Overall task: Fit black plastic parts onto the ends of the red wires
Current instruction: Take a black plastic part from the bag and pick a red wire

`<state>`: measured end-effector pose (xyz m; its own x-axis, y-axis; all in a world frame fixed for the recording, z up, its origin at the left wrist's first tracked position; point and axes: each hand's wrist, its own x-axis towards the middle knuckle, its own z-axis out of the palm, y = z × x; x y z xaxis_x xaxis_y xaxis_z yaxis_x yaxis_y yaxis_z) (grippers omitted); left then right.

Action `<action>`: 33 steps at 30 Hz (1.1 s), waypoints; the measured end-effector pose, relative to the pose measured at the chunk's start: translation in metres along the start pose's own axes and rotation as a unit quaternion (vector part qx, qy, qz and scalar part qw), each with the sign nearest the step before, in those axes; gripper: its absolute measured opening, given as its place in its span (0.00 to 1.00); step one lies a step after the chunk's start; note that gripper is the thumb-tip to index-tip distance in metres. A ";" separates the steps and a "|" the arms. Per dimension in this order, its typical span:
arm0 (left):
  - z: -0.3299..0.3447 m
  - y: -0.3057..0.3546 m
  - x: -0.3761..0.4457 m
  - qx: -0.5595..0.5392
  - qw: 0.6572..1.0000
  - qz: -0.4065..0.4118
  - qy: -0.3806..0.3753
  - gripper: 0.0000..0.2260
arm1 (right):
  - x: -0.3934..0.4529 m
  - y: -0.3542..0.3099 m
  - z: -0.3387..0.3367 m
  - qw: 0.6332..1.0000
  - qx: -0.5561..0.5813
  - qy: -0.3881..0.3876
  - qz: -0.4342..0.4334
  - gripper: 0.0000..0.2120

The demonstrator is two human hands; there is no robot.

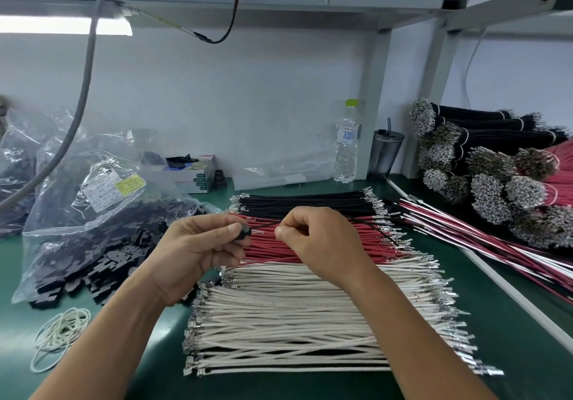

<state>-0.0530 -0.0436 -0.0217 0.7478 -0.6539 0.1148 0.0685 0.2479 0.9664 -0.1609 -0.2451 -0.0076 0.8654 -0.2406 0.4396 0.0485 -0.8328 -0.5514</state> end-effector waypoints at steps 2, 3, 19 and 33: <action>0.000 0.000 -0.001 -0.001 1.000 0.001 -0.004 0.11 | 0.000 0.000 0.000 0.999 0.043 -0.008 0.013 0.12; 0.000 0.000 -0.001 0.001 1.000 0.001 -0.007 0.11 | 0.001 0.000 0.000 0.999 0.047 -0.010 0.014 0.13; -0.002 -0.003 0.000 -0.010 0.999 0.008 -0.035 0.10 | 0.002 0.003 0.000 0.996 0.082 -0.019 0.020 0.14; 0.000 0.002 -0.002 -0.013 0.999 0.028 -0.045 0.23 | 0.002 0.004 -0.003 0.970 0.238 -0.041 -0.003 0.12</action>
<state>-0.0544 -0.0419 -0.0196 0.6883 -0.7003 0.1893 0.0469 0.3034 0.9517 -0.1607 -0.2505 -0.0064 0.9000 -0.1791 0.3973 0.2628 -0.5043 -0.8226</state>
